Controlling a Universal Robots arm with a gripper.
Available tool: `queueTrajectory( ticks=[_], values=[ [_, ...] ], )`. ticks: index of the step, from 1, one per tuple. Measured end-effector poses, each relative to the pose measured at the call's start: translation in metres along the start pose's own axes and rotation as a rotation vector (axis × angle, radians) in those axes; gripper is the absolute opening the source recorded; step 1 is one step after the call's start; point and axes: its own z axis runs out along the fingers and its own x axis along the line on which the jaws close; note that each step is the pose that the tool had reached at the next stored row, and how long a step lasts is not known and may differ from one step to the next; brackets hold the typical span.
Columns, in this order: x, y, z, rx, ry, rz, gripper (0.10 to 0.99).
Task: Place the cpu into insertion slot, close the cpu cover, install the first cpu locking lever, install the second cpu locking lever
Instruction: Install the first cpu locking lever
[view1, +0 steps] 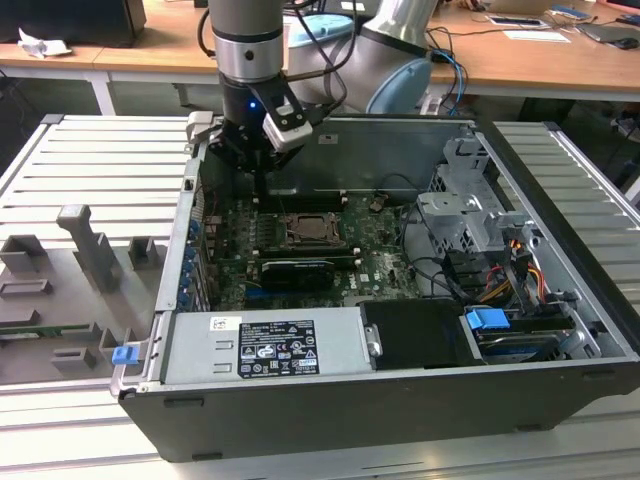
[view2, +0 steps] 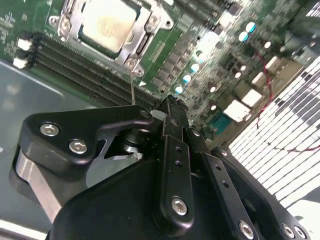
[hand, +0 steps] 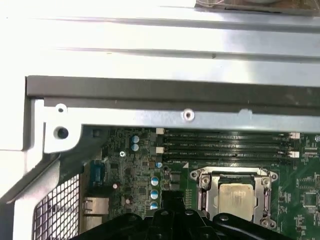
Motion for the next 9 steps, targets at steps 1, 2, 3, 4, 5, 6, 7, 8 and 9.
queueTrajectory(
  ticks=[1,2,3,4,5,6,7,8,9],
  values=[
    [-0.0002,0.0012,0.0005,0.0,-0.0001,0.0,0.106],
    [-0.0009,0.0028,0.0012,0.0,-0.0002,0.0,0.106],
    [-0.0016,0.0041,0.0016,0.0,-0.0001,0.0,0.106],
    [-0.0032,0.0062,0.0022,0.0,-0.0002,0.0,0.106],
    [-0.0044,0.0074,0.0026,0.0,-0.0001,0.0,0.106],
    [-0.0055,0.0082,0.0029,0.0,-0.0001,0.0,0.106],
    [-0.0076,0.0094,0.0034,0.0,-0.0001,0.0,0.106],
    [-0.0092,0.0099,0.0037,0.0,-0.0001,0.0,0.106],
    [-0.0114,0.0106,0.0041,0.0,-0.0001,0.0,0.106]
  ],
)
